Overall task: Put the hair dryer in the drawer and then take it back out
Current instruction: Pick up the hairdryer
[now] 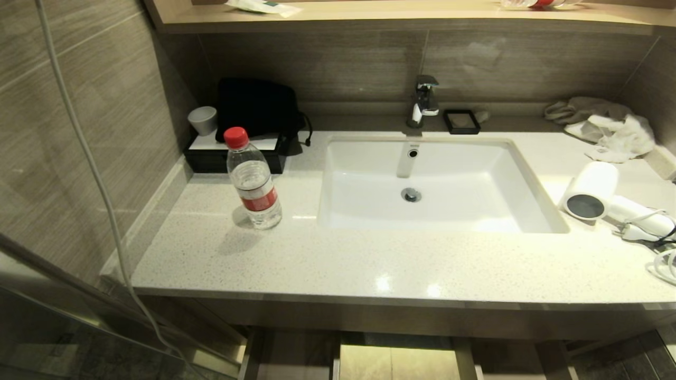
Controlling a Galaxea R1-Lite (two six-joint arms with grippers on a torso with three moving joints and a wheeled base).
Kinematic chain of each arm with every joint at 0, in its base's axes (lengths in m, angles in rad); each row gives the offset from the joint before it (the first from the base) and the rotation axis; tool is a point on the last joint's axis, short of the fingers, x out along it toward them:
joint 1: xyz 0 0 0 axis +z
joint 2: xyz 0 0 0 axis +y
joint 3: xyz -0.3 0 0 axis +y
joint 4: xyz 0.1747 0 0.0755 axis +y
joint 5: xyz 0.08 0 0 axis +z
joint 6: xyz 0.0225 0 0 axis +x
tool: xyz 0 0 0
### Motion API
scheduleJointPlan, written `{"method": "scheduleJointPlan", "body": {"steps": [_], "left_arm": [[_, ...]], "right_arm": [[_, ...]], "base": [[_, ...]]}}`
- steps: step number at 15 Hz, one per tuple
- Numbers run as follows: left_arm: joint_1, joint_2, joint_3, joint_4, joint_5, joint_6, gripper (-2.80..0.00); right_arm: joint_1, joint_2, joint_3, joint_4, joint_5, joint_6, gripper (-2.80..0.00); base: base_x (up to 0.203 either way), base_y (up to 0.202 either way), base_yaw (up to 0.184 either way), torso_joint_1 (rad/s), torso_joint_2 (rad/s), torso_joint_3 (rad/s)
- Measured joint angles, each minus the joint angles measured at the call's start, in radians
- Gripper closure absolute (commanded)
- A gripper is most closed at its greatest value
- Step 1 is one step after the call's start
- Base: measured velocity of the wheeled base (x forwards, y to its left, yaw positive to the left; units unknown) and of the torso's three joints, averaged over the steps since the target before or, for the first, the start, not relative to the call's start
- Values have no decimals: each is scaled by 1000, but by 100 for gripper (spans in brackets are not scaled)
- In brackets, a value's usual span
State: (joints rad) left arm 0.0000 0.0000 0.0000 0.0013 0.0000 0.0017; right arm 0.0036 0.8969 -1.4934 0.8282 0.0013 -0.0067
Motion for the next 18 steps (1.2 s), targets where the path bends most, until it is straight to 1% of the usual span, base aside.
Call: {"method": "scheduleJointPlan", "body": {"steps": [2,3,4,5,6,7,8,10,11,12,13,14,15,16,17,18], "left_arm": [[0,0,0,0,0,0,0],[0,0,0,0,0,0,0],[0,0,0,0,0,0,0],[0,0,0,0,0,0,0],[0,0,0,0,0,0,0],[0,0,0,0,0,0,0],[0,0,0,0,0,0,0],[0,0,0,0,0,0,0],[0,0,0,0,0,0,0],[0,0,0,0,0,0,0],[0,0,0,0,0,0,0],[0,0,0,0,0,0,0],[0,0,0,0,0,0,0],[0,0,0,0,0,0,0],[0,0,0,0,0,0,0],[0,0,0,0,0,0,0]], "right_arm": [[-27,167,-135,80,20,-15,0],[-66,236,-174,107,55,-28,0],[-125,300,-201,127,89,-51,0],[-188,358,-220,141,108,-93,0],[-242,417,-234,150,120,-157,0],[-289,477,-244,156,127,-225,0],[-321,528,-255,155,129,-267,0],[-381,629,-288,143,113,-347,0],[-408,666,-300,135,99,-413,0],[-434,703,-317,121,76,-498,0],[-454,744,-343,99,38,-601,0],[-464,772,-364,78,8,-666,0],[-471,803,-384,57,-14,-716,0],[-474,829,-397,44,-19,-730,0],[-476,848,-404,23,-16,-739,-134],[-477,862,-402,4,-14,-763,-280]], "base": [[0,0,0,0,0,0],[0,0,0,0,0,0],[0,0,0,0,0,0],[0,0,0,0,0,0],[0,0,0,0,0,0],[0,0,0,0,0,0],[0,0,0,0,0,0],[0,0,0,0,0,0],[0,0,0,0,0,0],[0,0,0,0,0,0],[0,0,0,0,0,0],[0,0,0,0,0,0],[0,0,0,0,0,0],[0,0,0,0,0,0],[0,0,0,0,0,0],[0,0,0,0,0,0]]}}
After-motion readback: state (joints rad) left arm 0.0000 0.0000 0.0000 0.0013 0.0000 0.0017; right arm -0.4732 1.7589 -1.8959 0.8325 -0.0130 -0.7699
